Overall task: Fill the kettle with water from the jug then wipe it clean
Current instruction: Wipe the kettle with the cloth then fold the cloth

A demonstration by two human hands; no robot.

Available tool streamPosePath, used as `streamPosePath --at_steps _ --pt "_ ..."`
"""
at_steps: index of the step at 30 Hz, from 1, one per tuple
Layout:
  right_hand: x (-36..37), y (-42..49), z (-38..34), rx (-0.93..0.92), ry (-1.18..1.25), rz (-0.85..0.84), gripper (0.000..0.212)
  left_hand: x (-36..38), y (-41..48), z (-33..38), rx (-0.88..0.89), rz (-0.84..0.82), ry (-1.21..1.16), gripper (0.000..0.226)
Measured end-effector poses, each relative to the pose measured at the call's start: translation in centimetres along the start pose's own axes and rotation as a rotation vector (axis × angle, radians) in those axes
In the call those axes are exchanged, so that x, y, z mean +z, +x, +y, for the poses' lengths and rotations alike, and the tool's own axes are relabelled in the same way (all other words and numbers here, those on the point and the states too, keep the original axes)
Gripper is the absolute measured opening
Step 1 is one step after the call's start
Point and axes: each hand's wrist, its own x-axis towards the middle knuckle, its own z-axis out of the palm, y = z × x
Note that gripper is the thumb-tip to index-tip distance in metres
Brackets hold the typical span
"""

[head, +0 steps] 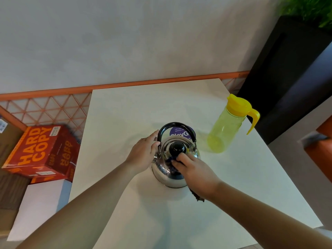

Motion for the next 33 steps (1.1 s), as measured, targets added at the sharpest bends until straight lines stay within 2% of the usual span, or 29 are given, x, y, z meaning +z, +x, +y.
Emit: streamPosePath --at_steps 3,6,13,20,25,28,31,33 --pt "0.1 1.1 -0.8 -0.056 -0.061 -0.008 0.042 -0.1 0.0 0.1 0.004 0.002 0.003 0.047" --pt "0.1 -0.2 0.1 -0.058 -0.011 -0.029 0.049 -0.1 -0.1 0.1 0.002 0.002 0.010 0.047" --pt "-0.6 -2.1 4.9 0.230 0.075 0.019 0.045 0.1 -0.1 0.0 -0.004 0.013 -0.011 0.047" --pt "0.8 -2.9 2.3 0.166 0.191 0.066 0.037 0.3 0.0 -0.3 -0.011 0.019 -0.006 0.047" --pt "0.9 -4.5 3.9 0.305 0.206 0.110 0.024 0.3 0.1 -0.6 -0.022 0.009 -0.010 0.047" --pt "0.8 -3.3 4.1 0.319 0.197 0.156 0.026 0.3 0.1 -0.5 -0.026 -0.003 -0.018 0.047" --pt "1.2 -4.1 3.4 0.247 0.223 0.136 0.027 0.3 0.1 -0.5 -0.028 -0.011 -0.025 0.047" --pt "1.6 -5.2 3.4 0.268 0.246 0.129 0.026 0.2 0.1 -0.5 -0.030 -0.012 -0.033 0.046"
